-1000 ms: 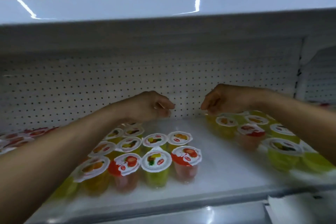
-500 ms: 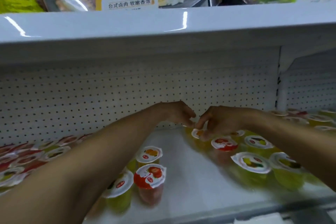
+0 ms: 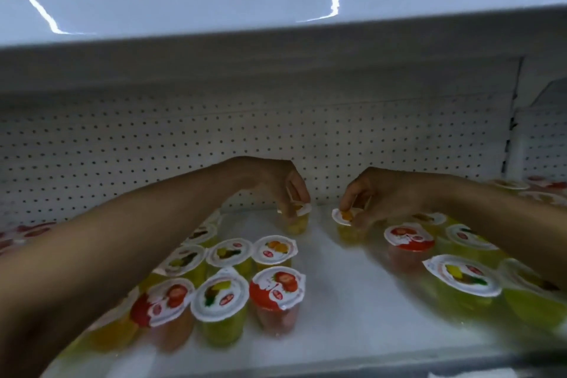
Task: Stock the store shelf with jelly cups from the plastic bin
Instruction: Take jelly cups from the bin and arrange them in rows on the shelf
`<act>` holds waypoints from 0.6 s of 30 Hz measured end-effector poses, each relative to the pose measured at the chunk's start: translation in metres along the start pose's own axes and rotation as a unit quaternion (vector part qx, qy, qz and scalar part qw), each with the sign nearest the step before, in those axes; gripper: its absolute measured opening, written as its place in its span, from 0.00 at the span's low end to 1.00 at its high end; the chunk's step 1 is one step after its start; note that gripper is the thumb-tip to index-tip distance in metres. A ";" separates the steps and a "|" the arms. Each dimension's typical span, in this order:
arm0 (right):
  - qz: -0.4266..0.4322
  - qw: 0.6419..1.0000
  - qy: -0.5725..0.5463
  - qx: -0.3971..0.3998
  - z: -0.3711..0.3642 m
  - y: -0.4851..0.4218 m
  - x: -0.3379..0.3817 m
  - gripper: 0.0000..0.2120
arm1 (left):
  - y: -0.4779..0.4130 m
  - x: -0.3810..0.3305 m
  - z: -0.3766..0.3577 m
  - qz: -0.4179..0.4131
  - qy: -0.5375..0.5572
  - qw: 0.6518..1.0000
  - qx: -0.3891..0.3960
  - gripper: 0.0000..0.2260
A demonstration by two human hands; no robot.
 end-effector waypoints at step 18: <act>0.093 0.989 -0.107 0.047 -0.027 -0.061 0.095 0.15 | 0.080 0.071 0.026 0.044 0.021 0.999 -0.012 0.21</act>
Point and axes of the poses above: each hand's wrist, its own y-axis away from the middle knuckle, its own z-axis out of the back of the hand, x = y × z, the point moved 8 cm from there along -y, towards the middle knuckle, and after that the axes turned 14 degrees about y, right-handed, at the moved point
